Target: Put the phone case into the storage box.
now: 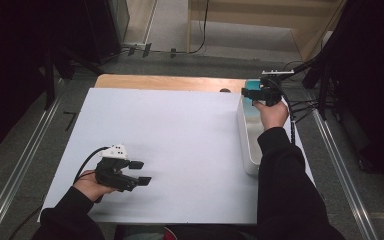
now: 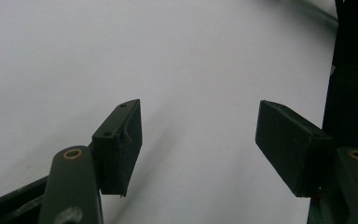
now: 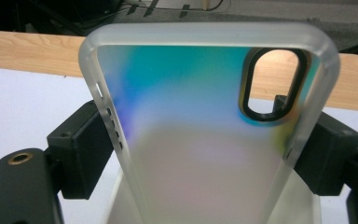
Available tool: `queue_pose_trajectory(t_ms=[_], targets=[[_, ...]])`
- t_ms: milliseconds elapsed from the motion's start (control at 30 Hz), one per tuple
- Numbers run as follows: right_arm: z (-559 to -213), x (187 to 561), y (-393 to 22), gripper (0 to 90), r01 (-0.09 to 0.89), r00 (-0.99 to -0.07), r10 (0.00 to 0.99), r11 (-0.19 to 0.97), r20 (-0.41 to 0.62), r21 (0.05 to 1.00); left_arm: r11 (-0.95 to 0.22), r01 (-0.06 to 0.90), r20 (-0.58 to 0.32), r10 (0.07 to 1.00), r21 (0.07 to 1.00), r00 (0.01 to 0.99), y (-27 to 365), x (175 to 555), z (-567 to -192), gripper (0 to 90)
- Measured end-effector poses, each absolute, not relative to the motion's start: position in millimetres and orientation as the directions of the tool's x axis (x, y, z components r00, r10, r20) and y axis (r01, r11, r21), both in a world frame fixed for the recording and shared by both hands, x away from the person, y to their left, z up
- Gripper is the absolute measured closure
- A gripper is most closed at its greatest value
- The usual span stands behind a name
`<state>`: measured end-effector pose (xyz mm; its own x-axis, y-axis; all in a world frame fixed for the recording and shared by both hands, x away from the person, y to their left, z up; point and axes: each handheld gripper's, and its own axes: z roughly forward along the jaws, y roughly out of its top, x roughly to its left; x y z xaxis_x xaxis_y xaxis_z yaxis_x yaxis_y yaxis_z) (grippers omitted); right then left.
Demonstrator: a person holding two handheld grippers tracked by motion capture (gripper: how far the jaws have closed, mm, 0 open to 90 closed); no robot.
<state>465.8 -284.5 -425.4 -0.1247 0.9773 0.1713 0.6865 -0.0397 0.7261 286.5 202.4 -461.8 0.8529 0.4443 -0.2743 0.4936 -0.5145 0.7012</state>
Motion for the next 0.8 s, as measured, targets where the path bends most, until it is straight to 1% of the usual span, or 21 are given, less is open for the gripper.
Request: queue_pose_trajectory(t_ms=[133, 233, 333, 367, 400, 600, 800], targets=[[-426.4, 464.9, -285.5, 14.3, 0.693, -0.13, 0.978, -0.027, 0.163, 0.72, -0.514, 0.493, -0.274, 0.445, 0.701, 0.853, 202.4, 286.4, -461.8, 31.2], [-427.6, 464.9, -282.6, 13.6, 0.706, -0.139, 0.985, 0.025, 0.103, 0.708, -0.514, 0.494, -0.274, 0.445, 0.701, 0.852, 202.4, 286.4, -461.8, 31.2], [-427.4, 465.3, -284.2, 6.3, 0.695, -0.162, 0.982, 0.041, 0.101, 0.718, -0.516, 0.492, -0.273, 0.443, 0.701, 0.854, 202.4, 286.4, -461.8, 31.2], [-426.7, 465.8, -284.9, 0.8, 0.696, -0.164, 0.98, 0.035, 0.111, 0.717, -0.516, 0.491, -0.273, 0.442, 0.702, 0.855, 202.3, 286.4, -461.8, 31.2], [-426.5, 466.7, -286.1, 0.2, 0.696, -0.169, 0.978, 0.033, 0.119, 0.718, -0.516, 0.491, -0.273, 0.442, 0.702, 0.854, 202.2, 286.3, -461.8, 31.2], [-426.6, 468.7, -289.6, 0.2, 0.69, -0.182, 0.973, 0.025, 0.14, 0.724, -0.515, 0.492, -0.273, 0.443, 0.702, 0.854, 202.1, 286.3, -462.0, 31.2], [-425.2, 470.7, -291.1, 0.2, 0.683, -0.186, 0.973, 0.029, 0.136, 0.73, -0.517, 0.491, -0.273, 0.442, 0.701, 0.855, 202.2, 286.3, -461.8, 31.2]])
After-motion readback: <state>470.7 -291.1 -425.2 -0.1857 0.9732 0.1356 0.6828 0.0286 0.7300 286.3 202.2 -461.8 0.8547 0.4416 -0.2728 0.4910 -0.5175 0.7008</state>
